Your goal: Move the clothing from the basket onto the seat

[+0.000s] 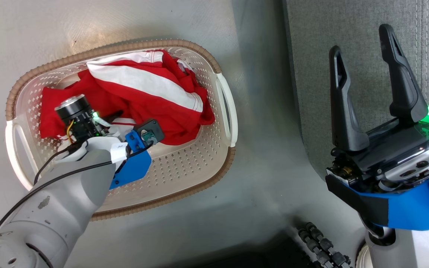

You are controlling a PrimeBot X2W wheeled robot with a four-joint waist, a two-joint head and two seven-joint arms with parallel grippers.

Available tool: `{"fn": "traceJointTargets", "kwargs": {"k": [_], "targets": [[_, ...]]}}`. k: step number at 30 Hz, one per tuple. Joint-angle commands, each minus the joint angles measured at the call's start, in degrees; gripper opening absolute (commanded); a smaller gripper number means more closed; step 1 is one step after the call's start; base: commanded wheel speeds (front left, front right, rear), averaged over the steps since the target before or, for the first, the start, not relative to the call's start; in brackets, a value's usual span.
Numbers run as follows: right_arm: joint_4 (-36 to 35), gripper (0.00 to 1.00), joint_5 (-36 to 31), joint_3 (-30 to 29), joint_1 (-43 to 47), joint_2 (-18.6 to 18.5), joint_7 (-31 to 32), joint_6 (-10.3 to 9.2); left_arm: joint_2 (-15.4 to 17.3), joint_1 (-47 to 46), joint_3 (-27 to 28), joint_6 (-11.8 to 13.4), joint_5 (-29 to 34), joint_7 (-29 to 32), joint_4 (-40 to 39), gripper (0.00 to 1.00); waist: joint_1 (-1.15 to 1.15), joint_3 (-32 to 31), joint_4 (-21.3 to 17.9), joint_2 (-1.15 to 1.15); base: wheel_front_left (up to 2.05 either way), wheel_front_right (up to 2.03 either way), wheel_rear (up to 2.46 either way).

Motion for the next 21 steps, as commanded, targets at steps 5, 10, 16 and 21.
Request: {"fn": "traceJointTargets", "kwargs": {"k": [5,10,16,21], "targets": [[-0.1,1.0,0.5,-0.1,-0.4,-0.2,-0.2,0.01,1.5,1.0,-0.2,0.0,-0.4,3.4,0.2,1.0,0.0,0.6,-0.3,0.0,0.0,0.0,0.0],[-0.3,1.0,-0.1,-0.5,-0.4,-0.2,-0.2,0.01,2.8,0.1,-0.2,0.0,-1.1,4.9,-0.1,1.0,0.0,1.4,-0.2,0.0,0.0,0.0,0.0],[-0.3,1.0,-0.8,0.0,-0.9,-0.2,-0.2,0.01,2.8,-0.2,-0.2,0.0,-0.5,7.8,0.1,1.0,0.0,2.0,0.1,0.0,0.0,0.0,0.0],[-0.7,1.0,-1.5,0.1,-1.0,-0.2,-0.2,0.01,1.9,-1.0,-0.2,0.0,-0.5,8.3,0.1,0.28,0.0,2.6,0.4,0.0,0.0,0.0,0.0]]}}
